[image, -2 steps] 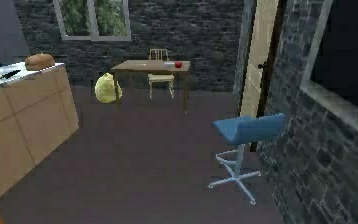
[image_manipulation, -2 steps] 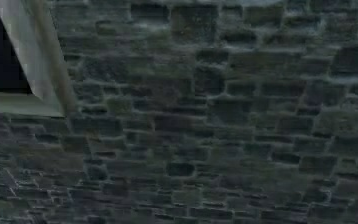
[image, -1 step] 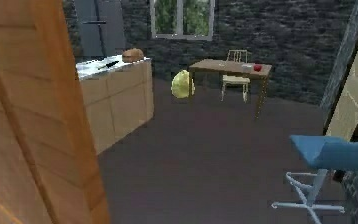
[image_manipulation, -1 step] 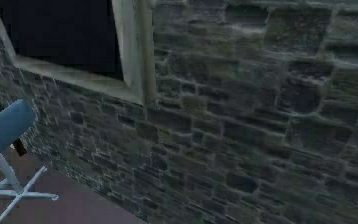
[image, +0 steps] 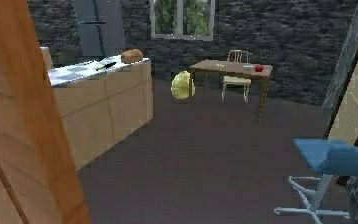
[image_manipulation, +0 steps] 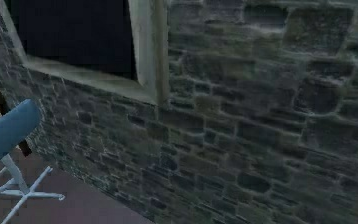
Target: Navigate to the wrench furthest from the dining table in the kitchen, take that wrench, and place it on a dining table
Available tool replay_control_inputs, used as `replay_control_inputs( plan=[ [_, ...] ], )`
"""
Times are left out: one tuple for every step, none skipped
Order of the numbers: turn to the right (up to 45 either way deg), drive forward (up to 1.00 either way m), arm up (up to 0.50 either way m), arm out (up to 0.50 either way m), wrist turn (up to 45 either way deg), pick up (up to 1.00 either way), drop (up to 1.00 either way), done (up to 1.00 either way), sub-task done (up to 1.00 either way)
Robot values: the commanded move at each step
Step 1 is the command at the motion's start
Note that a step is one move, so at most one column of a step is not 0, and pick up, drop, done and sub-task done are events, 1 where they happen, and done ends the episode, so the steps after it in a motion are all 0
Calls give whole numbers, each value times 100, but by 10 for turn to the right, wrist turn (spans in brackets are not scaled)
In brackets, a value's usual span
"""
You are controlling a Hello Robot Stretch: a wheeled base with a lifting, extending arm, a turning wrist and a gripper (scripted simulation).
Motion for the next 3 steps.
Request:
replay_control_inputs(
  plan=[
    [450, 0, 0, 0, 0, 0, 0, 0, 0],
    [180, 0, 0, 0, 0, 0, 0, 0, 0],
    [0, 25, 0, 0, 0, 0, 0, 0, 0]
  ],
)
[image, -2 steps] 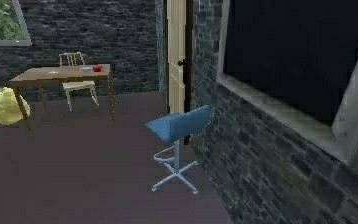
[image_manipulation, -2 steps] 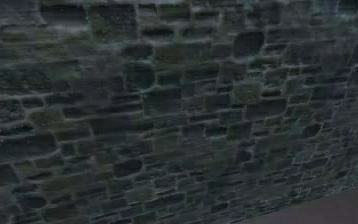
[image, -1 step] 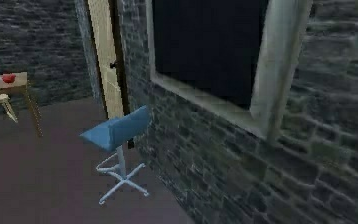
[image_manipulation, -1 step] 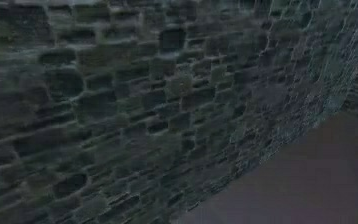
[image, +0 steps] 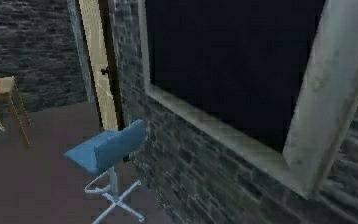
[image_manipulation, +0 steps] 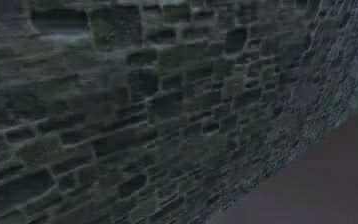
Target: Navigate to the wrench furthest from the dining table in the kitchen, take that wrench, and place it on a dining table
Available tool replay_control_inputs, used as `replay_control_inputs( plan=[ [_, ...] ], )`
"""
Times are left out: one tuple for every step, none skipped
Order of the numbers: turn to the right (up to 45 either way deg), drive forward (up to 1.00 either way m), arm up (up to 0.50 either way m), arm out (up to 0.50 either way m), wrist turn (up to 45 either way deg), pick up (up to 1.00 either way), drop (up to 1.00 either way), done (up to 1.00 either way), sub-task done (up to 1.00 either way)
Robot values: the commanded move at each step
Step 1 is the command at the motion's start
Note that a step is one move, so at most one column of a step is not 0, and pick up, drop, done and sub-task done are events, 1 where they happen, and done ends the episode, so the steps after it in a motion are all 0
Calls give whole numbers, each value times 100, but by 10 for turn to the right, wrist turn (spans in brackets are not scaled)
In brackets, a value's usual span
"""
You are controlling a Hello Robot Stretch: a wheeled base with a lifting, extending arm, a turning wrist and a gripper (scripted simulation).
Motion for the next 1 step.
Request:
replay_control_inputs(
  plan=[
    [-450, 0, 0, 0, 0, 0, 0, 0, 0]
  ],
)
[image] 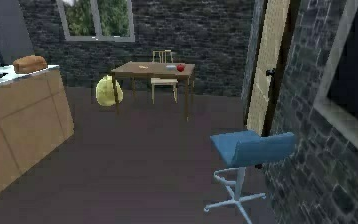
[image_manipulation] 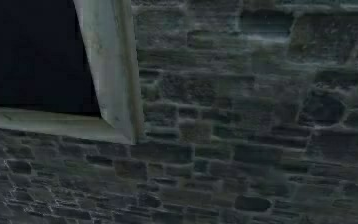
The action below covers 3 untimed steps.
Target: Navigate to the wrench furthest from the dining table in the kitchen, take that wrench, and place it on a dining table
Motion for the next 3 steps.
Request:
replay_control_inputs(
  plan=[
    [-90, 0, 0, 0, 0, 0, 0, 0, 0],
    [0, 100, 0, 0, 0, 0, 0, 0, 0],
    [-60, 0, 0, 0, 0, 0, 0, 0, 0]
  ],
)
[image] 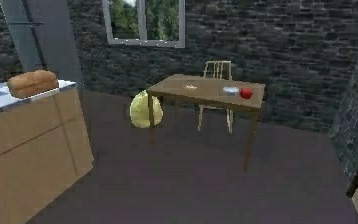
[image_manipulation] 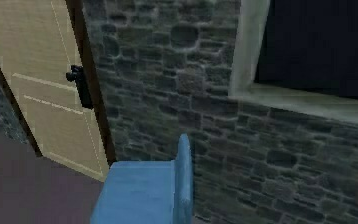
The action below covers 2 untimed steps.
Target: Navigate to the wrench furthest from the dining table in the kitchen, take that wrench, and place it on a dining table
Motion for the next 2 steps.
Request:
replay_control_inputs(
  plan=[
    [0, 10, 0, 0, 0, 0, 0, 0, 0],
    [210, 0, 0, 0, 0, 0, 0, 0, 0]
  ],
)
